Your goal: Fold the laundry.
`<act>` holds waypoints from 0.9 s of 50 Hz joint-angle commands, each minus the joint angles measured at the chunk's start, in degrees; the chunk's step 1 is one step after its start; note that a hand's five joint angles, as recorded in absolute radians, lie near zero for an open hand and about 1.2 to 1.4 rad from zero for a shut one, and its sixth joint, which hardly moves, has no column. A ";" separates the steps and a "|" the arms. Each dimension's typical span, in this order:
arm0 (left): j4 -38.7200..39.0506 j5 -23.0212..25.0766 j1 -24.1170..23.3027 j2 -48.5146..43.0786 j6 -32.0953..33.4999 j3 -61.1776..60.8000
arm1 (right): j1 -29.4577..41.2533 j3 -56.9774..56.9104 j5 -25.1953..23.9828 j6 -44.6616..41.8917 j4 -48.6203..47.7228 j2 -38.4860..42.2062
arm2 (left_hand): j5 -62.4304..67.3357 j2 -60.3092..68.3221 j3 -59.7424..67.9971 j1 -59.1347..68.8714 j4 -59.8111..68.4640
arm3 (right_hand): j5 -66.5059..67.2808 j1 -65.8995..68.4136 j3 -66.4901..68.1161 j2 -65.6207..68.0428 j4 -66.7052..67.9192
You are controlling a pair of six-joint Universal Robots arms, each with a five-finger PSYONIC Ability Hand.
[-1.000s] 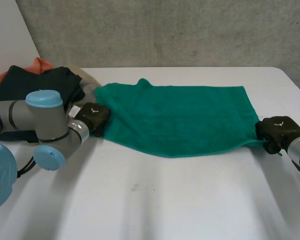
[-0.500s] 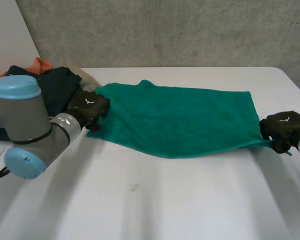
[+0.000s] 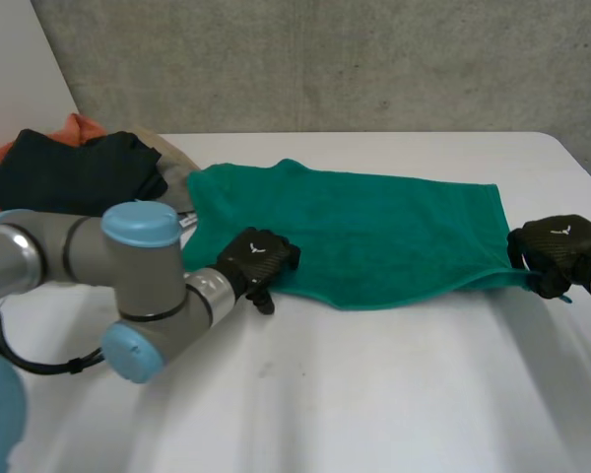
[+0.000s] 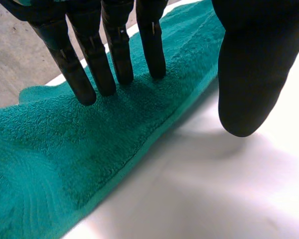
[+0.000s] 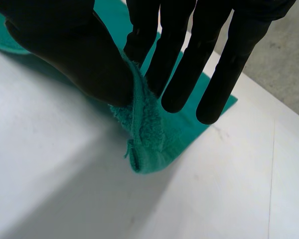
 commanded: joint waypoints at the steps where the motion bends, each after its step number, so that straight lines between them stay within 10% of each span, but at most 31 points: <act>1: 0.11 -4.14 -0.94 -6.93 0.38 9.01 | -0.09 0.37 -1.27 0.59 0.02 -0.53 | 8.53 8.69 8.59 8.93 8.61 | 11.75 15.57 11.82 12.32 11.25; 27: 0.63 -5.11 -1.11 -12.74 0.47 18.43 | -0.01 1.42 -1.62 -0.11 -0.07 -0.27 | 30.72 30.87 30.77 31.11 30.80 | 11.75 15.57 11.82 12.32 11.25; 31: 0.63 -6.95 -1.03 -10.46 0.47 17.90 | -0.01 1.42 -1.62 -0.11 -0.07 -0.18 | 47.98 48.14 48.04 48.38 48.06 | 11.75 15.57 11.82 12.32 11.25; 45: 1.60 -16.98 -0.32 4.46 4.16 1.49 | -0.27 -0.42 -0.48 -1.69 1.33 -3.07 | 48.04 48.20 48.10 48.44 48.12 | 11.75 15.57 11.82 12.32 11.25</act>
